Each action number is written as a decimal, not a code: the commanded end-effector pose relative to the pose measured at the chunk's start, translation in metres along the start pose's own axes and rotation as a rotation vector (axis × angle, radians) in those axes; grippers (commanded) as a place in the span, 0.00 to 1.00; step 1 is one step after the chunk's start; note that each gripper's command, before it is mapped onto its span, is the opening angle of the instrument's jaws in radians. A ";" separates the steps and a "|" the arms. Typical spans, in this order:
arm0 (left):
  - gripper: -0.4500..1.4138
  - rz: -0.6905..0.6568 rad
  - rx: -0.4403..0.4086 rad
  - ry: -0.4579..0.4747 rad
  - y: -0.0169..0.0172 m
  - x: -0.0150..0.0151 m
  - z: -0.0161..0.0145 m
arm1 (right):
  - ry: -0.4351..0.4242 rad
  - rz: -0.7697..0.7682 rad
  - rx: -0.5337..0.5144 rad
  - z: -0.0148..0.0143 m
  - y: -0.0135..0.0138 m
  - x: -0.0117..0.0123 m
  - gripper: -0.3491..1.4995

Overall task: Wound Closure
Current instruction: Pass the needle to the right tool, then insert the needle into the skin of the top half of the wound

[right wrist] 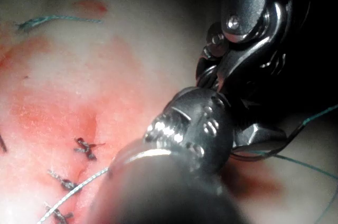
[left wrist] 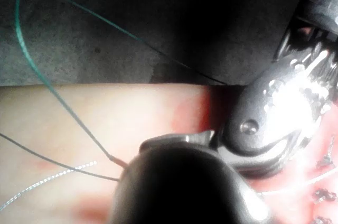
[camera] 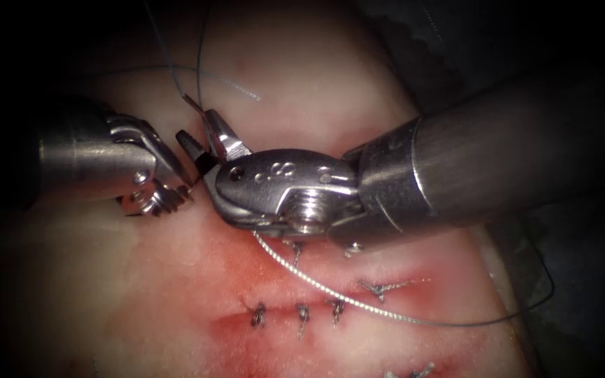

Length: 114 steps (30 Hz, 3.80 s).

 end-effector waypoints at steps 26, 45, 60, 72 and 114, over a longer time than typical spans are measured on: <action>0.38 0.008 0.032 -0.067 -0.0001 -0.0018 -0.0006 | -0.020 0.003 -0.075 0.0036 0.0010 0.0013 0.00; 0.72 -0.439 0.811 -0.753 0.0125 -0.0049 -0.0136 | -0.138 -0.434 -0.419 -0.0021 -0.0175 -0.0031 0.00; 0.71 -0.406 0.897 -0.798 0.0057 -0.0060 -0.0074 | -0.013 -1.267 -0.280 -0.0040 -0.0240 -0.0034 0.00; 0.70 -0.410 0.895 -0.798 0.0049 -0.0061 -0.0079 | 0.020 -1.606 -0.033 -0.0072 -0.0289 -0.0058 0.00; 0.88 -0.573 1.328 -0.588 0.0018 -0.0049 -0.0028 | -0.528 0.155 -0.749 0.0000 -0.0166 0.0024 0.00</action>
